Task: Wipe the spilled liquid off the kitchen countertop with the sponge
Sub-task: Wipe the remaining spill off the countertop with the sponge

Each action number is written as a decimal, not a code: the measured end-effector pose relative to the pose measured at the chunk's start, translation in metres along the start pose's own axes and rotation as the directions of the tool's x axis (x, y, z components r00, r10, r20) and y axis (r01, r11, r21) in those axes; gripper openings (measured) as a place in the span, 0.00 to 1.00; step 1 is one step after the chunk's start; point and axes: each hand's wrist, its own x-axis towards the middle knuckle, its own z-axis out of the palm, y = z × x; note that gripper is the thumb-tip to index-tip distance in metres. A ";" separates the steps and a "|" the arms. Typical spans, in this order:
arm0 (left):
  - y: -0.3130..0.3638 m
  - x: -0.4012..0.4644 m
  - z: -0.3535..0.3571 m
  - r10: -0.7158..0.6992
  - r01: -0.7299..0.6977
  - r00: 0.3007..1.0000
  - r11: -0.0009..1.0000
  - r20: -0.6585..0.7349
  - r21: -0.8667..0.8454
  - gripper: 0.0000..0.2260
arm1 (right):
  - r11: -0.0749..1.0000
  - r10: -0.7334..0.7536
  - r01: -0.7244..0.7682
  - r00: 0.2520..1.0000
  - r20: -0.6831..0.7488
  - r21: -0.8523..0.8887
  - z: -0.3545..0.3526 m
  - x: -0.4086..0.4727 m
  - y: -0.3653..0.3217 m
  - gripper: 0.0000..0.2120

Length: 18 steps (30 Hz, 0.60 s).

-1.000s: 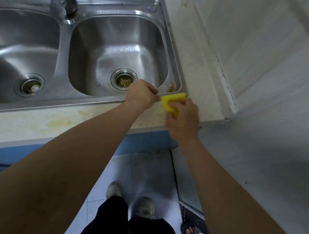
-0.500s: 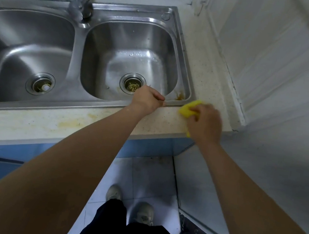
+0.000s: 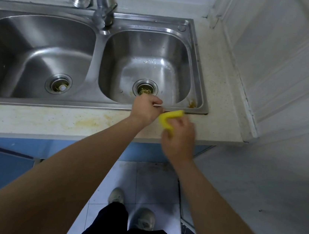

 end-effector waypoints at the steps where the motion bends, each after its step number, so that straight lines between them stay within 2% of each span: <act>1: -0.006 -0.004 -0.005 -0.018 0.019 0.999 0.999 -0.043 0.033 0.16 | 0.993 -0.114 0.113 0.992 0.044 0.032 0.007 -0.006 -0.005 0.17; 2: -0.012 -0.008 -0.014 -0.037 0.042 0.996 0.997 -0.086 0.060 0.17 | 0.986 -0.163 0.160 0.984 0.074 0.047 0.004 -0.003 -0.004 0.17; 3: -0.017 -0.011 -0.022 -0.051 0.062 0.992 0.994 -0.117 0.090 0.19 | 0.991 -0.130 0.127 0.988 0.078 0.040 -0.004 0.005 0.003 0.17; 5: -0.030 -0.019 -0.042 -0.067 0.105 0.978 0.976 -0.197 0.189 0.22 | 0.996 0.084 -0.085 0.996 -0.027 -0.037 -0.018 0.015 0.018 0.16; 6: -0.036 -0.022 -0.051 -0.081 0.138 0.969 0.961 -0.235 0.240 0.24 | 0.973 0.213 -0.219 0.973 -0.085 -0.078 -0.021 0.017 0.023 0.14; 7: -0.043 -0.025 -0.060 -0.115 0.193 0.955 0.941 -0.275 0.278 0.26 | 0.954 0.272 -0.282 0.957 -0.106 -0.101 -0.018 0.015 0.017 0.13; 8: -0.048 -0.029 -0.066 -0.166 0.261 0.937 0.918 -0.308 0.299 0.28 | 0.965 0.240 -0.247 0.968 -0.078 -0.084 -0.010 0.009 0.002 0.13; 10: -0.056 -0.033 -0.073 -0.265 0.377 0.901 0.870 -0.343 0.317 0.33 | 1.000 -0.003 0.002 0.999 0.053 0.025 0.014 -0.008 -0.031 0.15; 11: -0.057 -0.036 -0.072 -0.302 0.408 0.895 0.851 -0.328 0.329 0.35 | 0.993 -0.110 0.103 0.986 0.125 0.061 0.021 -0.016 -0.040 0.16; 12: -0.057 -0.038 -0.071 -0.331 0.426 0.894 0.839 -0.303 0.339 0.38 | 0.985 -0.169 0.163 0.972 0.162 0.049 0.020 -0.019 -0.041 0.16; 13: -0.058 -0.040 -0.068 -0.356 0.438 0.893 0.829 -0.275 0.347 0.40 | 0.988 -0.154 0.155 0.974 0.166 0.005 0.016 -0.014 -0.034 0.15; 15: -0.061 -0.043 -0.065 -0.388 0.454 0.888 0.825 -0.246 0.337 0.42 | 0.993 0.056 -0.051 0.997 0.045 -0.106 -0.003 0.001 -0.009 0.14; 17: -0.065 -0.044 -0.063 -0.401 0.466 0.880 0.829 -0.254 0.308 0.41 | 0.952 0.261 -0.267 0.964 -0.057 -0.147 -0.014 0.007 0.003 0.13; 18: -0.066 -0.044 -0.063 -0.402 0.470 0.877 0.831 -0.263 0.297 0.40 | 0.962 0.233 -0.236 0.972 -0.041 -0.138 -0.010 0.005 -0.005 0.13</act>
